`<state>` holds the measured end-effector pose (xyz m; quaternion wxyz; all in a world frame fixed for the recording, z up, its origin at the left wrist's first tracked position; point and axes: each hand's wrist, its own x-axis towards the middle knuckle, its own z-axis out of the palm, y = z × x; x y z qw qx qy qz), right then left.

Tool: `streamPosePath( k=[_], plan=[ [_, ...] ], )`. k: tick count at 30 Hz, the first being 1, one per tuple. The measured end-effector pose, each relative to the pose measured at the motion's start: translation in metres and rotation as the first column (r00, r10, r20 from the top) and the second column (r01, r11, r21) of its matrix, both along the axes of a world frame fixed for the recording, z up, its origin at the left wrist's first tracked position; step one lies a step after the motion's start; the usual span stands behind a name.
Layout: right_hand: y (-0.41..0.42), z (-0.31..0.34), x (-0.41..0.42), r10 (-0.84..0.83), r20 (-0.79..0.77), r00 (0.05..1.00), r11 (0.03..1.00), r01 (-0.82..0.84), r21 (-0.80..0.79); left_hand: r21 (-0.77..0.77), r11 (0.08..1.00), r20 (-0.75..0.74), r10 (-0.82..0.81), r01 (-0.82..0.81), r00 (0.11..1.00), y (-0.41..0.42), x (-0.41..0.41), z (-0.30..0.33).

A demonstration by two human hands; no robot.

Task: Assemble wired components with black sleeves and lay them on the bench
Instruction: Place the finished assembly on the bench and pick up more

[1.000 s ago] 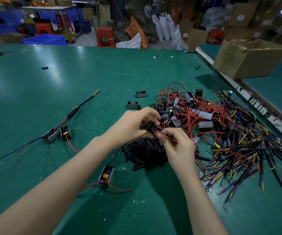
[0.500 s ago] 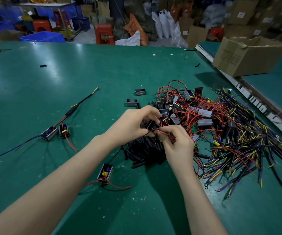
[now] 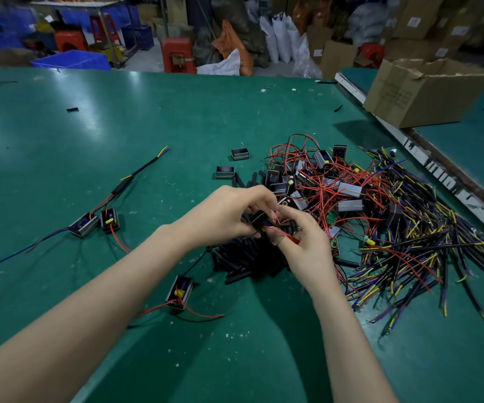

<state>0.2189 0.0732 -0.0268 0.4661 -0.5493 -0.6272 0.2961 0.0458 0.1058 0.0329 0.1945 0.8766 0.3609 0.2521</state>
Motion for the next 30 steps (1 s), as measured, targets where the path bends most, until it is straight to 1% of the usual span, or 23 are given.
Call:
streamPosePath(
  k=[2, 4, 6, 10, 12, 16, 18, 22, 25, 27, 30],
  plan=[
    [-0.002, 0.001, 0.000, 0.076, 0.058, 0.995, 0.996, -0.073, -0.042, 0.021, 0.999, -0.041, -0.030, 0.030, 0.999, -0.002, 0.000, 0.001],
    [-0.005, 0.002, -0.003, 0.108, 0.100, 0.989, 0.994, -0.104, -0.043, 0.036, 0.999, -0.063, -0.038, 0.040, 0.997, -0.002, 0.000, 0.003],
    [-0.006, 0.004, -0.005, 0.114, 0.071, 0.991, 0.993, -0.114, -0.010, 0.012, 0.999, -0.035, -0.040, 0.040, 0.999, -0.001, -0.002, 0.006],
    [-0.010, 0.004, -0.012, 0.089, 0.042, 0.995, 0.996, -0.089, 0.002, 0.045, 0.998, -0.057, -0.032, 0.035, 0.998, -0.006, -0.002, 0.008],
    [-0.013, 0.002, -0.015, 0.066, 0.026, 0.997, 0.998, -0.066, -0.001, 0.051, 0.998, -0.045, -0.030, 0.032, 0.999, -0.010, -0.002, 0.007],
    [-0.016, -0.002, -0.019, 0.018, 0.027, 0.999, 1.000, -0.019, 0.011, 0.036, 0.999, -0.009, 0.002, -0.002, 1.000, -0.013, -0.002, 0.001],
    [-0.015, -0.002, -0.018, 0.022, 0.018, 1.000, 1.000, -0.021, -0.006, 0.011, 1.000, -0.003, 0.016, -0.016, 1.000, -0.013, -0.004, -0.001],
    [-0.013, 0.002, -0.016, 0.100, -0.074, 0.992, 0.990, -0.107, -0.092, -0.059, 0.996, 0.025, 0.063, -0.061, 0.998, -0.009, -0.008, -0.003],
    [-0.013, 0.005, -0.017, 0.155, -0.143, 0.978, 0.976, -0.174, -0.132, -0.129, 0.988, 0.082, 0.093, -0.082, 0.992, -0.006, -0.011, -0.007],
    [-0.014, 0.009, -0.015, 0.169, -0.282, 0.944, 0.955, -0.227, -0.190, -0.195, 0.978, 0.156, 0.111, -0.079, 0.981, -0.005, -0.014, -0.010],
    [-0.012, 0.015, -0.008, 0.116, -0.450, 0.885, 0.928, -0.258, -0.269, -0.282, 0.954, 0.258, 0.178, -0.102, 0.950, -0.004, -0.018, -0.020]
  ],
)
